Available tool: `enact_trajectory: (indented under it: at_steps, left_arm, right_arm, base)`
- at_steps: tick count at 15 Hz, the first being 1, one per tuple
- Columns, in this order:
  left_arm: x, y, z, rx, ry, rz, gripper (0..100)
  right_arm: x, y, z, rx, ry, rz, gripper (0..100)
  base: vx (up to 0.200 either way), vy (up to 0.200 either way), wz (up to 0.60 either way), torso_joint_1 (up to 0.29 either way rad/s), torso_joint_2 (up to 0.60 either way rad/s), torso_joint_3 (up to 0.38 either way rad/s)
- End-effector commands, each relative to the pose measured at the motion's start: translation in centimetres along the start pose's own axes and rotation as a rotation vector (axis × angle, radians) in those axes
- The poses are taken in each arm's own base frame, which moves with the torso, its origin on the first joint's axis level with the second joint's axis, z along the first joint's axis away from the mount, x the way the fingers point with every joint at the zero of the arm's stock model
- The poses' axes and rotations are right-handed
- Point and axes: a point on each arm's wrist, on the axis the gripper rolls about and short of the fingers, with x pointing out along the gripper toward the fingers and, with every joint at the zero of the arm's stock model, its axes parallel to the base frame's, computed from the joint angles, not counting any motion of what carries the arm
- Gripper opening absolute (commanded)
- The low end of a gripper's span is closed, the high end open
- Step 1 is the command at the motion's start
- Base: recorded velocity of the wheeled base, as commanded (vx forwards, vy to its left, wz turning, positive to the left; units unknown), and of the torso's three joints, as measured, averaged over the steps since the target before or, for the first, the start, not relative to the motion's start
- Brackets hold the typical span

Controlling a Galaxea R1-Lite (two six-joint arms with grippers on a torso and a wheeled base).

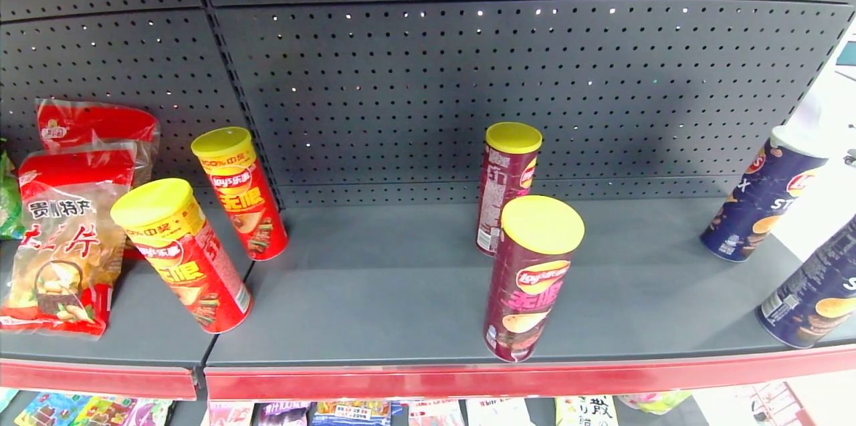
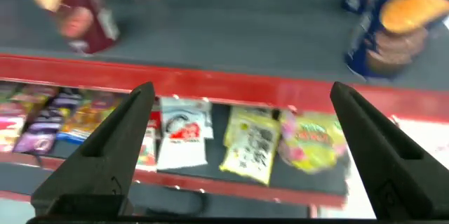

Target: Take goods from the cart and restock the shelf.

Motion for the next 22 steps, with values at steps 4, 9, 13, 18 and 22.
enact_trajectory:
  at_steps: [4, 9, 13, 18, 22]
  left_arm:
    - [1.5, -0.4, -0.8, -0.074, -0.143, -0.006, 100]
    - [1.7, -0.5, -0.8, -0.069, -0.114, 0.119, 100]
    - [1.4, -0.7, -0.8, -0.102, -0.132, 0.257, 100]
    - [2.0, -1.7, -1.1, -0.044, -0.241, -0.161, 100]
    - [2.0, -1.7, -1.1, -0.022, -0.239, -0.146, 100]
  right_arm:
    - [0.0, -0.4, -0.7, 0.003, 0.020, -0.156, 100]
    - [-0.2, -0.8, -0.8, -0.035, -0.018, 0.128, 100]
    - [-0.2, -0.9, -0.7, -0.030, -0.015, 0.081, 100]
    - [-0.2, -0.7, -0.8, 0.008, -0.016, 0.000, 100]
    - [0.0, -0.7, -0.7, 0.021, 0.013, -0.099, 100]
  base:
    - [0.000, 0.000, 0.00, 0.000, 0.00, 0.000]
    - [0.000, 0.000, 0.00, 0.000, 0.00, 0.000]
    - [0.000, 0.000, 0.00, 0.000, 0.00, 0.000]
    - [0.000, 0.000, 0.00, 0.000, 0.00, 0.000]
    - [0.000, 0.000, 0.00, 0.000, 0.00, 0.000]
